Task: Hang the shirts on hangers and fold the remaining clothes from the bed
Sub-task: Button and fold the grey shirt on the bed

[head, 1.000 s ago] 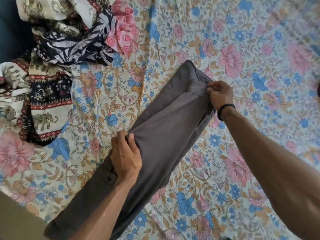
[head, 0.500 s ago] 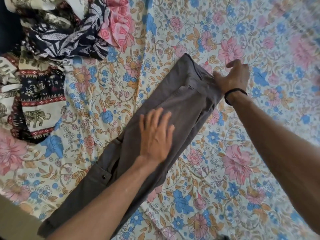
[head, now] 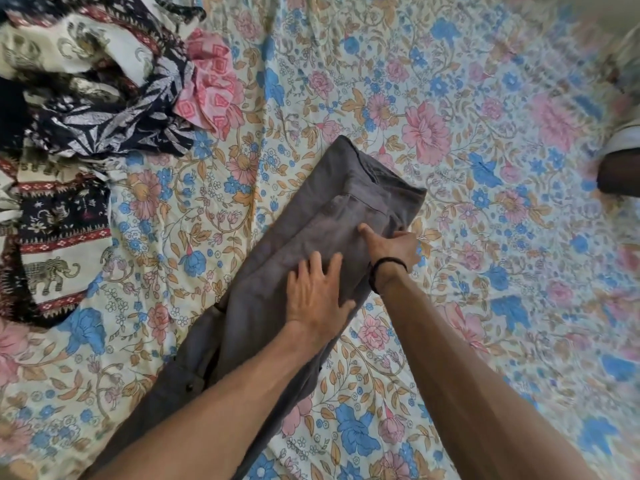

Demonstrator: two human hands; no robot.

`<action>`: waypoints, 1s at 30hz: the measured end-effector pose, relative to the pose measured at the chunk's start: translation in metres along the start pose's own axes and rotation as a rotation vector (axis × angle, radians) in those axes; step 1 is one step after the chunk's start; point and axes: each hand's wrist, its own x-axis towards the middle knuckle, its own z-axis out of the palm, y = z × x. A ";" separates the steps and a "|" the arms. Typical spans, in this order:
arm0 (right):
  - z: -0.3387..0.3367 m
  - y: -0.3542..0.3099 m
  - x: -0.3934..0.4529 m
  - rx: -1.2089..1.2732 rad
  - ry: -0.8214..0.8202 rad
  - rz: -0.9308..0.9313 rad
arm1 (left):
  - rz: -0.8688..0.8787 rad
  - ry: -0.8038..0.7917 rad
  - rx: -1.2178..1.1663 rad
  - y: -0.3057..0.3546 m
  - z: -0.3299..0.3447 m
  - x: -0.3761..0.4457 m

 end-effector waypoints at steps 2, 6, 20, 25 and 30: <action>0.004 -0.008 -0.004 0.023 0.009 0.042 | 0.031 0.060 0.007 0.003 0.003 0.005; 0.005 -0.017 -0.012 0.203 0.047 -0.008 | 0.092 0.101 -0.118 0.000 -0.013 0.005; -0.047 0.031 0.012 0.416 -0.229 0.093 | 0.013 0.235 -0.139 -0.022 0.001 -0.022; -0.051 0.015 0.007 -0.033 0.041 -0.220 | -0.088 0.110 -0.396 -0.052 -0.015 0.005; -0.062 0.007 0.010 -0.075 0.125 -0.367 | -0.062 0.053 -0.653 -0.060 -0.042 0.025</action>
